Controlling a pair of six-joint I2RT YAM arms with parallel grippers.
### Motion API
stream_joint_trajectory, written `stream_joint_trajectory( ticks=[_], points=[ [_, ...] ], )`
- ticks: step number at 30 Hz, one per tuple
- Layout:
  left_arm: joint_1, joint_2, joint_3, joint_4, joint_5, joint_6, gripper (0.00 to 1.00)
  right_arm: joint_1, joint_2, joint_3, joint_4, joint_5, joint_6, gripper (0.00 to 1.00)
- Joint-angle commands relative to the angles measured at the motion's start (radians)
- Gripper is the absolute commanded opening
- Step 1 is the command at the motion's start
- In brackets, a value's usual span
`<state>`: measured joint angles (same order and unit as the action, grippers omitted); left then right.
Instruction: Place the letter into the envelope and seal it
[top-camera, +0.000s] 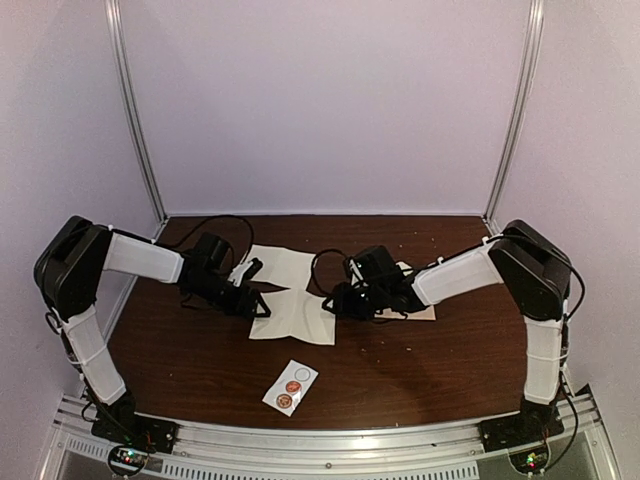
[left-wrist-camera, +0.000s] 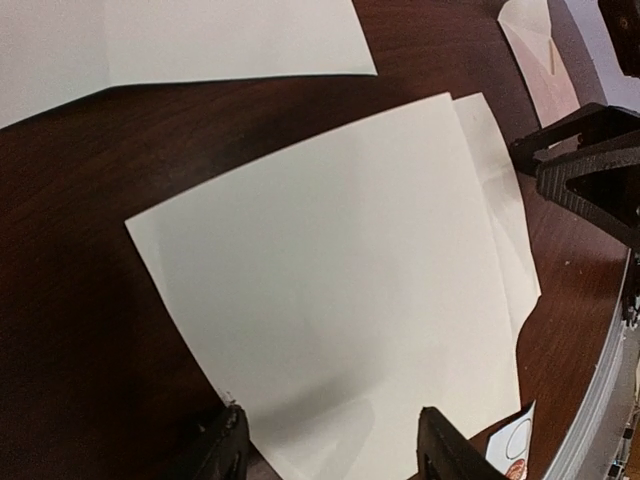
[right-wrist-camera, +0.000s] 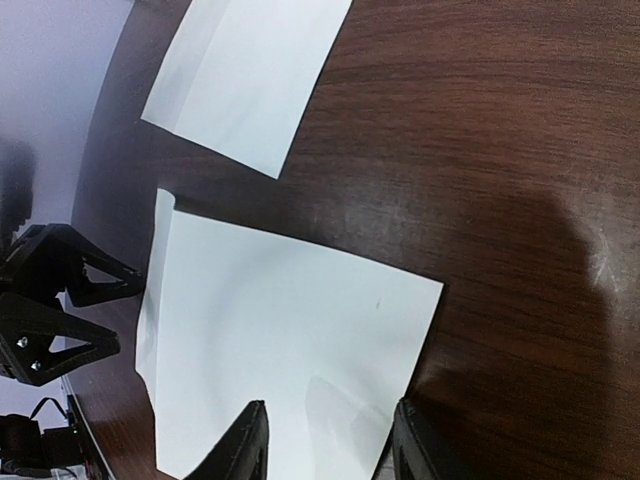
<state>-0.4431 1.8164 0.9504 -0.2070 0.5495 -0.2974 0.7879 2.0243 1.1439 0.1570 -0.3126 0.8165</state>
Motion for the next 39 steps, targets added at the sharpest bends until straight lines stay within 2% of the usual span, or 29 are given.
stream_joint_trajectory(
  ticks=[1, 6, 10, 16, 22, 28, 32, 37, 39],
  points=[
    [-0.017, 0.041, -0.001, -0.022, 0.008, 0.012, 0.59, 0.007, 0.013, 0.005, 0.08, -0.074, 0.025, 0.42],
    [-0.025, 0.044, 0.002, -0.022, 0.018, 0.015, 0.57, 0.007, 0.007, 0.005, 0.091, -0.094, 0.015, 0.42],
    [-0.026, 0.043, 0.001, -0.013, 0.031, 0.012, 0.47, 0.011, 0.007, 0.002, 0.098, -0.105, 0.012, 0.39],
    [-0.026, 0.044, -0.001, -0.013, 0.025, 0.01, 0.44, 0.011, -0.015, -0.024, 0.146, -0.112, 0.027, 0.24],
    [-0.026, 0.042, -0.001, -0.013, 0.019, 0.011, 0.44, 0.011, -0.049, -0.054, 0.192, -0.114, 0.033, 0.0],
    [-0.026, 0.035, 0.0, -0.014, 0.006, 0.011, 0.44, 0.011, -0.069, -0.067, 0.199, -0.112, 0.021, 0.0],
    [-0.026, 0.0, 0.009, -0.025, -0.035, 0.022, 0.44, 0.013, -0.087, -0.05, 0.094, -0.073, -0.085, 0.02],
    [-0.026, -0.121, 0.002, -0.033, -0.167, 0.025, 0.51, 0.012, -0.121, -0.001, -0.099, 0.042, -0.242, 0.29],
    [-0.028, -0.176, -0.032, 0.0, -0.169, -0.016, 0.56, 0.01, -0.119, 0.017, -0.139, 0.046, -0.269, 0.34]
  ],
)
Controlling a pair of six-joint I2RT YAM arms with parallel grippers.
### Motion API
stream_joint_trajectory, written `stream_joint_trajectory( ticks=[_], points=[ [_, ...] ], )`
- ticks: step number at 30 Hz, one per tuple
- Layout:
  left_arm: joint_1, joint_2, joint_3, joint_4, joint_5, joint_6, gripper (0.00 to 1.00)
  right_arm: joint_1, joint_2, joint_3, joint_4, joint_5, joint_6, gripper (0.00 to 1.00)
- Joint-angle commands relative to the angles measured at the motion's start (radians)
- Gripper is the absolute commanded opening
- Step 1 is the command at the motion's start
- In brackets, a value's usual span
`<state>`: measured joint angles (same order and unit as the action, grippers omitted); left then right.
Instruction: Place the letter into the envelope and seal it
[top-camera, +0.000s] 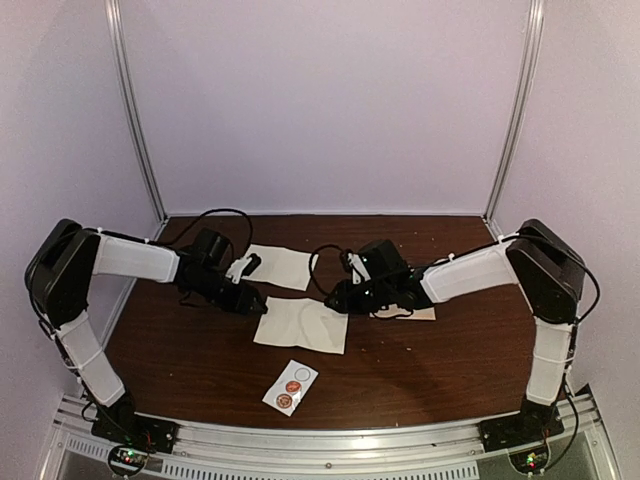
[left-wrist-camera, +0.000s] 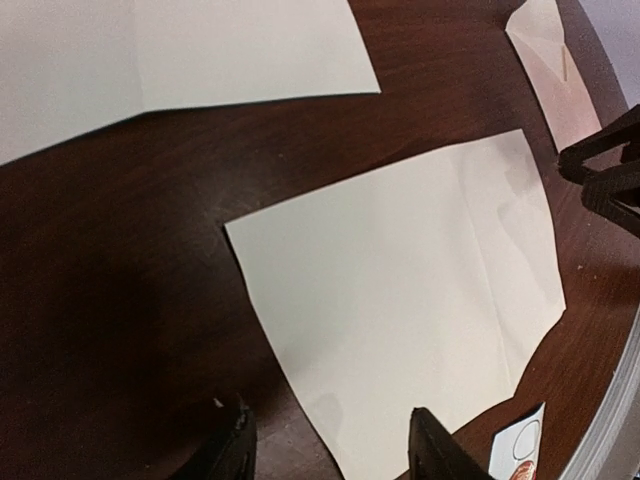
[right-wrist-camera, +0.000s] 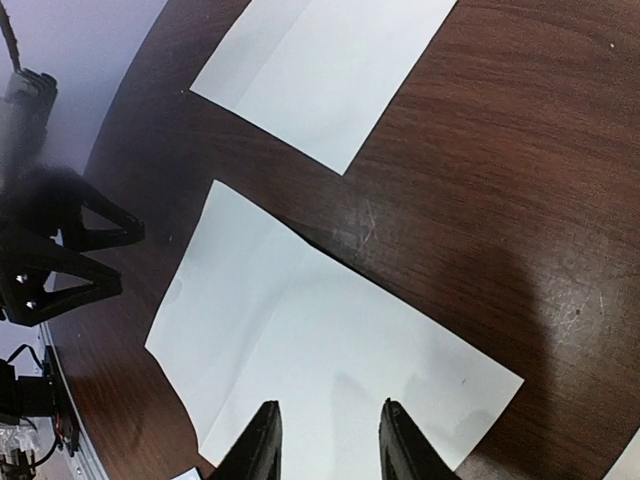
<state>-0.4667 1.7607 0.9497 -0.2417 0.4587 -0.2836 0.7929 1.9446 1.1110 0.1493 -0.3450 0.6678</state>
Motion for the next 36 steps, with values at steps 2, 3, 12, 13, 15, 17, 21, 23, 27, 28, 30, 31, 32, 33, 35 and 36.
stream_joint_trajectory(
  ticks=[2, 3, 12, 13, 15, 17, 21, 23, 27, 28, 30, 31, 32, 33, 35, 36],
  points=[
    [-0.015, -0.164, -0.063, 0.056, -0.078, -0.081, 0.59, 0.005, -0.026, 0.064, -0.142, 0.053, -0.137, 0.36],
    [-0.026, -0.185, -0.083, 0.068, -0.078, -0.108, 0.61, 0.005, -0.015, 0.064, -0.143, 0.035, -0.138, 0.37],
    [-0.165, -0.358, -0.306, 0.308, -0.097, -0.406, 0.64, 0.015, 0.01, -0.006, -0.089, -0.062, -0.109, 0.38],
    [-0.18, -0.369, -0.323, 0.315, -0.114, -0.425, 0.64, 0.018, 0.007, -0.018, -0.08, -0.068, -0.103, 0.38],
    [-0.199, -0.394, -0.364, 0.334, -0.138, -0.461, 0.65, 0.02, 0.007, -0.04, -0.065, -0.087, -0.092, 0.38],
    [-0.202, -0.416, -0.403, 0.367, -0.139, -0.491, 0.65, 0.023, 0.011, -0.054, -0.066, -0.095, -0.09, 0.38],
    [-0.204, -0.434, -0.428, 0.374, -0.135, -0.508, 0.66, 0.033, 0.008, -0.089, -0.071, -0.097, -0.082, 0.38],
    [-0.204, -0.442, -0.426, 0.369, -0.134, -0.499, 0.66, 0.04, -0.004, -0.118, -0.077, -0.087, -0.073, 0.38],
    [-0.204, -0.453, -0.393, 0.335, -0.149, -0.47, 0.66, 0.061, -0.033, -0.169, -0.081, -0.077, -0.037, 0.38],
    [-0.204, -0.452, -0.385, 0.331, -0.144, -0.466, 0.66, 0.07, -0.04, -0.184, -0.081, -0.075, -0.028, 0.38],
    [-0.204, -0.45, -0.378, 0.33, -0.125, -0.465, 0.66, 0.096, -0.061, -0.213, -0.085, -0.068, -0.007, 0.38],
    [-0.204, -0.449, -0.378, 0.332, -0.118, -0.467, 0.66, 0.108, -0.07, -0.228, -0.086, -0.064, 0.007, 0.38],
    [-0.204, -0.45, -0.381, 0.333, -0.112, -0.469, 0.66, 0.122, -0.078, -0.243, -0.086, -0.063, 0.022, 0.38],
    [-0.204, -0.451, -0.387, 0.334, -0.114, -0.472, 0.66, 0.136, -0.085, -0.256, -0.083, -0.067, 0.038, 0.38],
    [-0.204, -0.452, -0.399, 0.335, -0.114, -0.474, 0.66, 0.168, -0.103, -0.274, -0.074, -0.078, 0.07, 0.38],
    [-0.204, -0.452, -0.404, 0.336, -0.112, -0.478, 0.66, 0.184, -0.112, -0.277, -0.073, -0.081, 0.082, 0.38]
  ],
)
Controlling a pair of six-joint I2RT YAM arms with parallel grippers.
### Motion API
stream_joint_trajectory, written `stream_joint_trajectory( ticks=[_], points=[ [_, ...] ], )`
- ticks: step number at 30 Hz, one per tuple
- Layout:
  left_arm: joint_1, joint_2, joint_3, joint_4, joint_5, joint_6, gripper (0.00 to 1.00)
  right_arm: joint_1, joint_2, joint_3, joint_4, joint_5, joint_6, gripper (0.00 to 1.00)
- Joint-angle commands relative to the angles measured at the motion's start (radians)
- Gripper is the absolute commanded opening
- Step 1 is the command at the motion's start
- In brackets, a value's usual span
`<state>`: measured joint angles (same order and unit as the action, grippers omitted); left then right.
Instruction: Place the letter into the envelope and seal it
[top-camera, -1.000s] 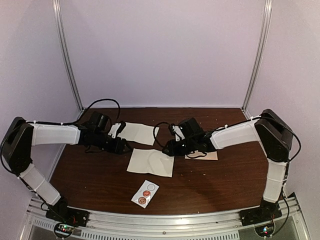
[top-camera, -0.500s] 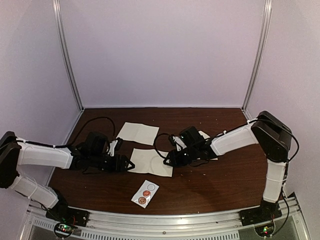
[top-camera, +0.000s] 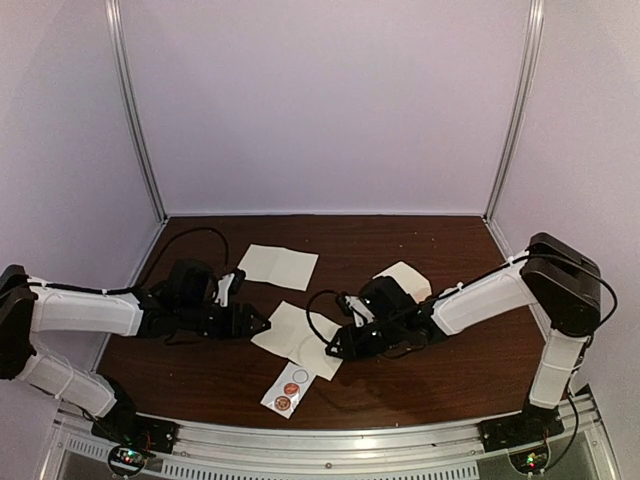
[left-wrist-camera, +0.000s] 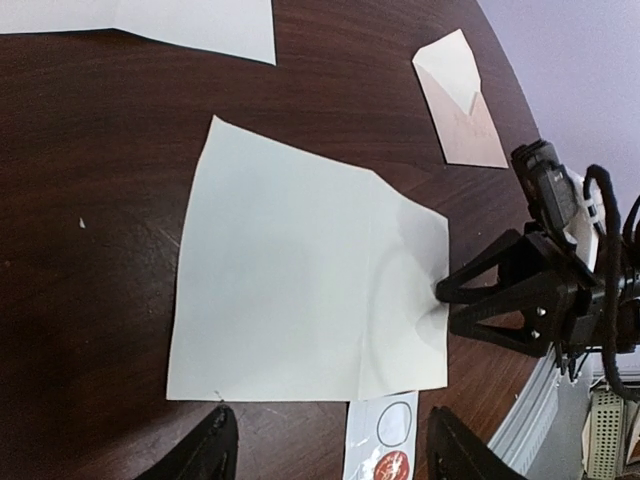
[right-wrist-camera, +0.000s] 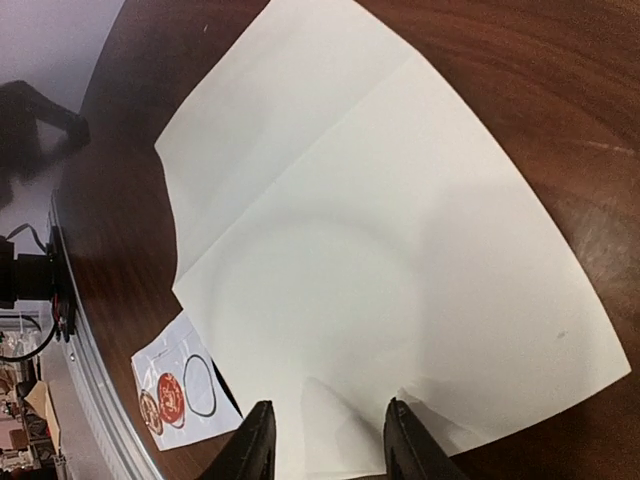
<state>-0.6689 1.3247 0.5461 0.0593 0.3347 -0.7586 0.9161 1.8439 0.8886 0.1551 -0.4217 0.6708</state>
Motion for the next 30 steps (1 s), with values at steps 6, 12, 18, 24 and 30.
stream_joint_trajectory(
  ticks=[6, 12, 18, 24, 30],
  points=[
    [-0.003, -0.014, -0.039, 0.059, 0.036, -0.033, 0.66, 0.074, -0.121, -0.019, -0.131, 0.066, 0.089, 0.37],
    [-0.009, 0.045, -0.057, 0.133, 0.094, -0.071, 0.65, -0.009, -0.092, 0.145, -0.266, 0.061, -0.048, 0.41],
    [-0.063, 0.117, -0.035, 0.204, 0.12, -0.102, 0.61, -0.082, 0.033, 0.289, -0.361, 0.031, -0.168, 0.42],
    [-0.069, 0.158, -0.034, 0.234, 0.129, -0.105, 0.58, -0.141, 0.104, 0.342, -0.343, -0.073, -0.206, 0.44],
    [-0.069, 0.185, -0.034, 0.246, 0.128, -0.095, 0.57, -0.185, 0.147, 0.355, -0.307, -0.18, -0.208, 0.45]
  ],
)
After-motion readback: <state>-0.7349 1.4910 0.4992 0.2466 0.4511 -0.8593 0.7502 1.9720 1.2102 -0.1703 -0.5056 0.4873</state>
